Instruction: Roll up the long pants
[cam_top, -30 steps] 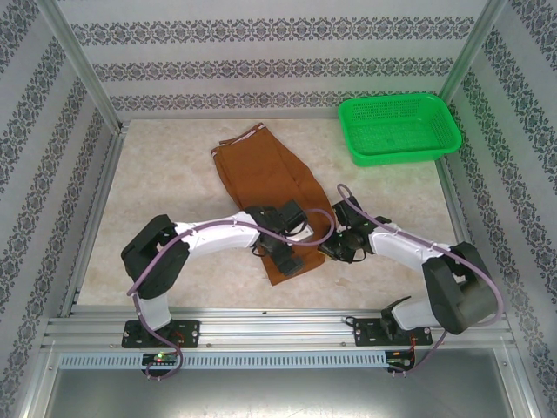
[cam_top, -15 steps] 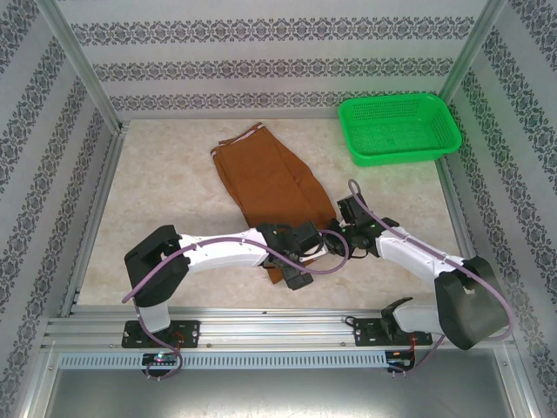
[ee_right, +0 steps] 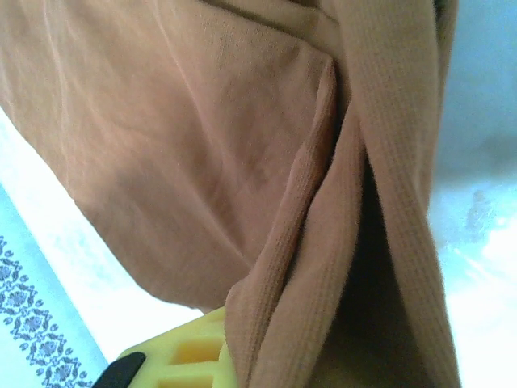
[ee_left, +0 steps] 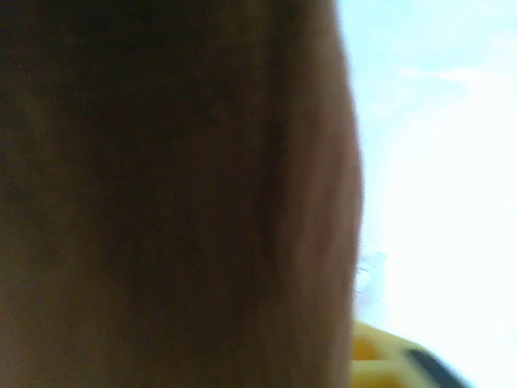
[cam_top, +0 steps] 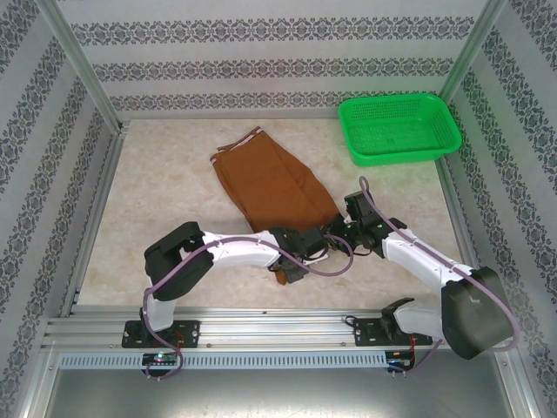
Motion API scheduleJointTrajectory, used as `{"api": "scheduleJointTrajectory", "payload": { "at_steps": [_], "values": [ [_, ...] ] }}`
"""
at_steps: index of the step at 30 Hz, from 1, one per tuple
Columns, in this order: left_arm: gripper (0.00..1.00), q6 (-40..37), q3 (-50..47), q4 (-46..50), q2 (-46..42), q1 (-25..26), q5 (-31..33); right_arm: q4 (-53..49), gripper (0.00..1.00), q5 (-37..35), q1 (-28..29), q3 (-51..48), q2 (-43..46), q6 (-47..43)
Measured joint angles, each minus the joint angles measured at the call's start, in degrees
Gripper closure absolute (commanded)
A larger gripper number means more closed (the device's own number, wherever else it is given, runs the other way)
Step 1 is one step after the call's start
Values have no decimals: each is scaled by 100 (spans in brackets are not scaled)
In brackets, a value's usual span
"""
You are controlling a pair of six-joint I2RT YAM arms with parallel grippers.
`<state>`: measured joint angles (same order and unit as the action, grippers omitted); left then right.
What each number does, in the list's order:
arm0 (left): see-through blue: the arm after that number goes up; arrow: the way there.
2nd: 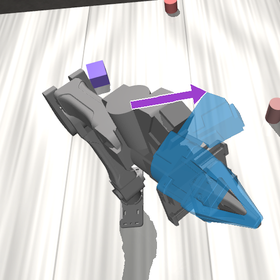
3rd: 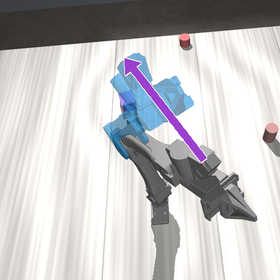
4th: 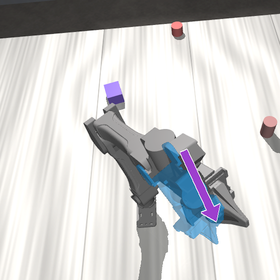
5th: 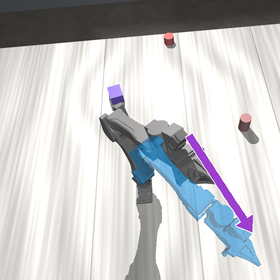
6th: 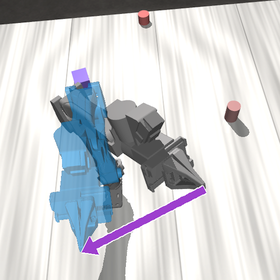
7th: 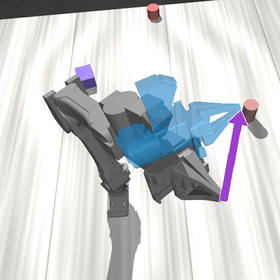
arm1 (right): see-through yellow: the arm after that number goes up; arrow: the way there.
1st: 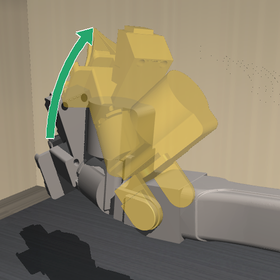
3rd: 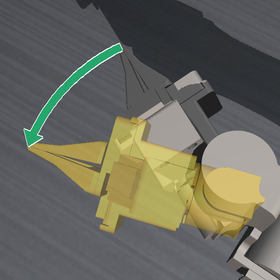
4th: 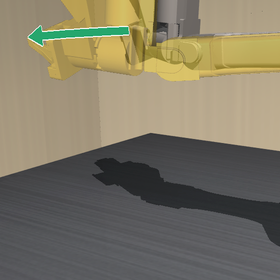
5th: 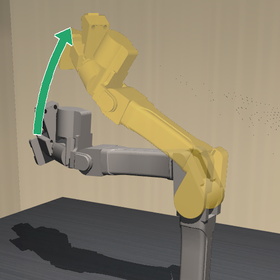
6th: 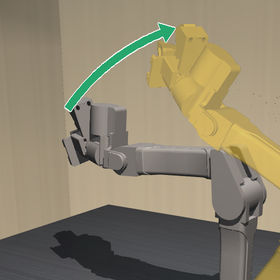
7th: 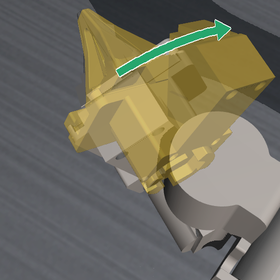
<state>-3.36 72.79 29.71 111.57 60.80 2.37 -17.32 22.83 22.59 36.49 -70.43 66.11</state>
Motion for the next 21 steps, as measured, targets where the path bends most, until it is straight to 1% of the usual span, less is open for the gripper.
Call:
{"api": "scheduleJointTrajectory", "payload": {
  "at_steps": [4,5,7,8,9,11,12,16,21],
  "values": [
    [100,-103,74,-20,24,-90,-39,-13,100,-105,-37,42,0,-2],
    [100,-114,85,-4,26,-92,-61,-22,94,-103,-61,44,0,-11],
    [100,-151,127,44,26,-111,-144,-76,61,-90,-109,70,-17,-63],
    [100,-157,151,96,13,-149,-260,-131,49,-94,-162,98,-42,-162],
    [100,-177,181,160,7,-205,-417,-131,40,-94,-221,125,-59,-247],
    [100,-216,323,376,7,-332,-807,-168,34,-118,-310,262,-101,-468],
    [100,-229,404,479,7,-387,-973,-197,23,-155,-337,365,-125,-570],
    [100,-284,890,931,7,-610,-1899,-343,19,-337,-376,787,-166,-942],
    [99,-304,1270,1263,70,-1054,-3661,-400,19,-402,-483,968,-153,-1084]
  ]
}}
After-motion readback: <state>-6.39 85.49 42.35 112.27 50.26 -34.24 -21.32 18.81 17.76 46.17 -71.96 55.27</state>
